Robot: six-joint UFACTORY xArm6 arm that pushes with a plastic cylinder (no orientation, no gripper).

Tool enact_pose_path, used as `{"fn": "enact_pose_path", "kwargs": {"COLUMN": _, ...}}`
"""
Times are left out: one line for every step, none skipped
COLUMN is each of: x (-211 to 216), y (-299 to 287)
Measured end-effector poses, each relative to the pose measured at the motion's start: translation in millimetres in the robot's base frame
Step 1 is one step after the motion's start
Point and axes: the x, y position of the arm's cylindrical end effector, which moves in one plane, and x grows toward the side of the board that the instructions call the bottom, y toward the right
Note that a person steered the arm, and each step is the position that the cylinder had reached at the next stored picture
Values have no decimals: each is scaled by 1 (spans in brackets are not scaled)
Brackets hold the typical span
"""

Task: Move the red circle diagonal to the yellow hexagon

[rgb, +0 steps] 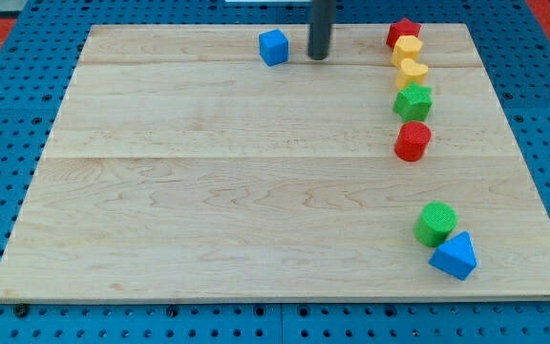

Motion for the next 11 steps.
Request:
{"fn": "enact_pose_path", "kwargs": {"x": 5, "y": -35}}
{"fn": "enact_pose_path", "kwargs": {"x": 0, "y": -46}}
{"fn": "enact_pose_path", "kwargs": {"x": 46, "y": 31}}
{"fn": "enact_pose_path", "kwargs": {"x": 129, "y": 123}}
{"fn": "enact_pose_path", "kwargs": {"x": 167, "y": 138}}
{"fn": "enact_pose_path", "kwargs": {"x": 147, "y": 187}}
{"fn": "enact_pose_path", "kwargs": {"x": 166, "y": 275}}
{"fn": "enact_pose_path", "kwargs": {"x": 218, "y": 216}}
{"fn": "enact_pose_path", "kwargs": {"x": 229, "y": 179}}
{"fn": "enact_pose_path", "kwargs": {"x": 185, "y": 108}}
{"fn": "enact_pose_path", "kwargs": {"x": 116, "y": 67}}
